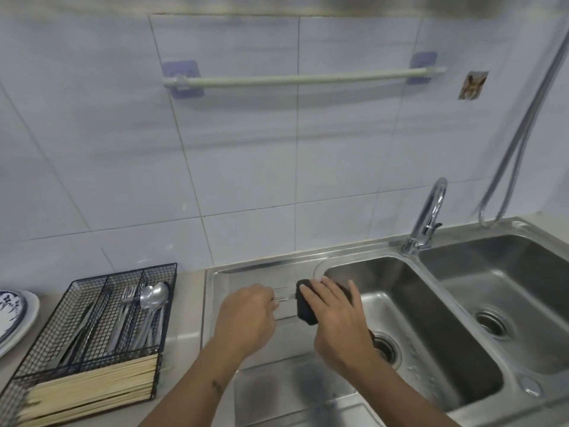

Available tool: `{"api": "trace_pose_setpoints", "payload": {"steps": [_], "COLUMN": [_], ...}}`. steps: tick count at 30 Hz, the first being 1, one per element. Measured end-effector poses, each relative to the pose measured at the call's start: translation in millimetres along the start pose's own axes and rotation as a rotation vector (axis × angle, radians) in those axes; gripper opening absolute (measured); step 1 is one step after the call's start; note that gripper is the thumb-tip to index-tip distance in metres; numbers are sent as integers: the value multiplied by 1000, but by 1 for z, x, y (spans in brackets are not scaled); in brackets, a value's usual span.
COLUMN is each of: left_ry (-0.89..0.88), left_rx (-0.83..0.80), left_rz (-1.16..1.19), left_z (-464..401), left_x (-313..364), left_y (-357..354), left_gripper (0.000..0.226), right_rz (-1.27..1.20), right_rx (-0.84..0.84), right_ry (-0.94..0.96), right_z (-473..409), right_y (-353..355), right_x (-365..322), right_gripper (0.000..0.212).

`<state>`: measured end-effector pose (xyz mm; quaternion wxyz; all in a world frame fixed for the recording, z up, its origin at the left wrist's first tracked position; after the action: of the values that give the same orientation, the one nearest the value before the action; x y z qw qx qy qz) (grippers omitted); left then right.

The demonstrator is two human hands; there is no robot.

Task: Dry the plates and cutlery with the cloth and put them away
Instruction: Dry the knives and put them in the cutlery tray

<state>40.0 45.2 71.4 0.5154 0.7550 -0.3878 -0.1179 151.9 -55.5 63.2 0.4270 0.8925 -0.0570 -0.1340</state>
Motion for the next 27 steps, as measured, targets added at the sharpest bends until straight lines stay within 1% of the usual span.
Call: {"api": "trace_pose_setpoints", "payload": {"steps": [2,4,7,8,10,13,15,16,18,19,20,23,25,27], "left_ry": [1,3,49,80,145,207,231,244,279,289,284,276,315,363], "left_rx": [22,10,-80,-117,-174,-228,-251,-256,-259,-264,-277,-339,-358,-347], "left_rz": [27,24,35,61,142,240,290,316,369,377,356,286,377,492], "left_z": [-5,-6,4,8,15,21,22,21,16,14,13,22,27,22], "left_x": [5,2,-15,-21,-31,-34,-30,-27,-26,-27,-29,-37,-37,-35], "left_y": [3,5,-1,-4,-9,-14,-15,-14,-8,-6,-4,-6,-8,-10], "left_gripper": [22,24,29,30,28,25,24,24,26,28,28,29,29,33], "right_rz": [-43,-12,17,-2,-61,-119,-168,-189,-167,-131,-99,-40,-46,-91], "right_rx": [9,-9,-130,-128,-75,100,188,191,136,87,38,-28,-4,3], "right_ry": [26,-10,-224,-274,-304,-206,-56,36,192,219,203,81,110,166], "right_z": [-2,-4,-1,-2,-7,-19,-23,-23,-13,-6,-1,2,-1,-4], "right_y": [5,7,6,8,13,25,31,30,17,7,-1,-12,-11,-11], "right_x": [-10,2,48,58,62,37,2,-17,-43,-46,-41,-18,-23,-34], "right_gripper": [74,73,73,73,73,68,61,59,60,65,70,72,69,67]}}
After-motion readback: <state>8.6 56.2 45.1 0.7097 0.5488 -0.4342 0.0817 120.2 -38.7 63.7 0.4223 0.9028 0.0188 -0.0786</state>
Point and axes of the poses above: each hand's wrist, its own z-axis away from the middle knuckle, its own y-axis out of the back of the hand, x = y × z, the point moved 9 cm from there along -z, towards the middle knuckle, and after that the axes turned 14 degrees about x, right-handed, at the moved point
